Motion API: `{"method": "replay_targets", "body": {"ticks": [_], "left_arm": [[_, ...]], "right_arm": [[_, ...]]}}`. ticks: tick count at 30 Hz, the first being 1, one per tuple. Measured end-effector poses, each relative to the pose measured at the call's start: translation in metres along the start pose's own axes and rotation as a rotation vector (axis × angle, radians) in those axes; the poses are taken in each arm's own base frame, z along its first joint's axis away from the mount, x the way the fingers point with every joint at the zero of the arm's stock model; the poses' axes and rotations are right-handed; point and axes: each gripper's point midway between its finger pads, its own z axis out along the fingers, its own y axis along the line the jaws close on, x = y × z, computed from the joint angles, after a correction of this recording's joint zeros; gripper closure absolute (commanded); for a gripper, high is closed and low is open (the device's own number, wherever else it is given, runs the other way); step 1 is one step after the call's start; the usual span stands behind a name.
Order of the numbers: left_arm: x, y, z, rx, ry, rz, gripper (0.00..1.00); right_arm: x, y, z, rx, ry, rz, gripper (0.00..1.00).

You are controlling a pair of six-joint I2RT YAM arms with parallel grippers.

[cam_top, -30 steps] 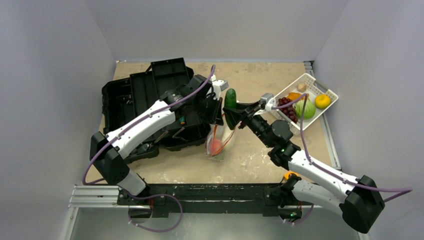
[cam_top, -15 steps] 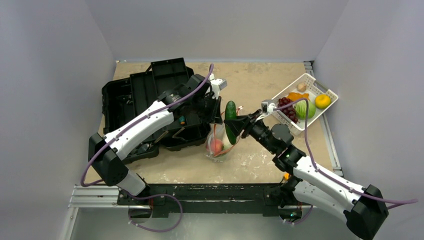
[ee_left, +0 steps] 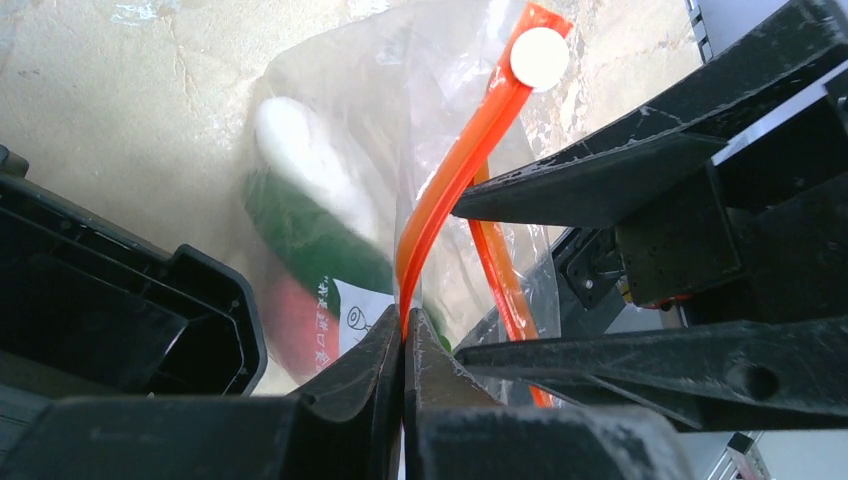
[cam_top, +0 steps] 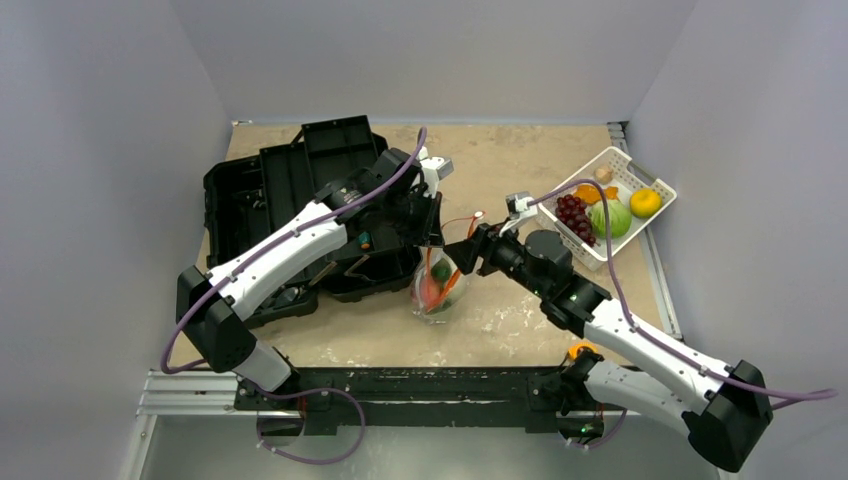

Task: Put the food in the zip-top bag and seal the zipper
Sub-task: Place the fake vegetable in the zipper food storage bag, then adjust the zipper food storage bag at the center of the board.

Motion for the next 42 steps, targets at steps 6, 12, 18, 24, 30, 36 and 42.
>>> {"method": "replay_targets", "body": {"ticks": [6,12,18,24,30,36,42], "left_arm": [[0.0,0.0,0.0,0.0,0.0,0.0,1.0],[0.0,0.0,0.0,0.0,0.0,0.0,1.0],[-0.002,0.0,-0.006,-0.004,-0.021,0.008,1.0],[-0.009,-0.006,-0.037,-0.008,-0.115,0.027,1.0],[-0.007,-0.003,-0.014,-0.007,-0.047,0.003,1.0],[0.001,0.002,-0.005,-0.016,-0.013,-0.009,1.0],[0.004,0.003,-0.005,-0.022,-0.001,-0.013,1.0]], "right_arm": [[-0.016,0.005,0.0,0.034,0.024,-0.025,0.42],[-0.026,0.006,0.006,0.077,0.068,-0.077,0.45],[-0.028,0.011,0.014,0.073,0.163,-0.17,0.45],[-0.031,0.014,0.003,0.062,0.194,-0.233,0.44],[-0.04,0.017,-0.002,0.064,0.197,-0.272,0.44],[-0.042,0.017,-0.003,0.065,0.193,-0.275,0.43],[-0.049,0.013,-0.002,0.109,0.165,-0.251,0.42]]}}
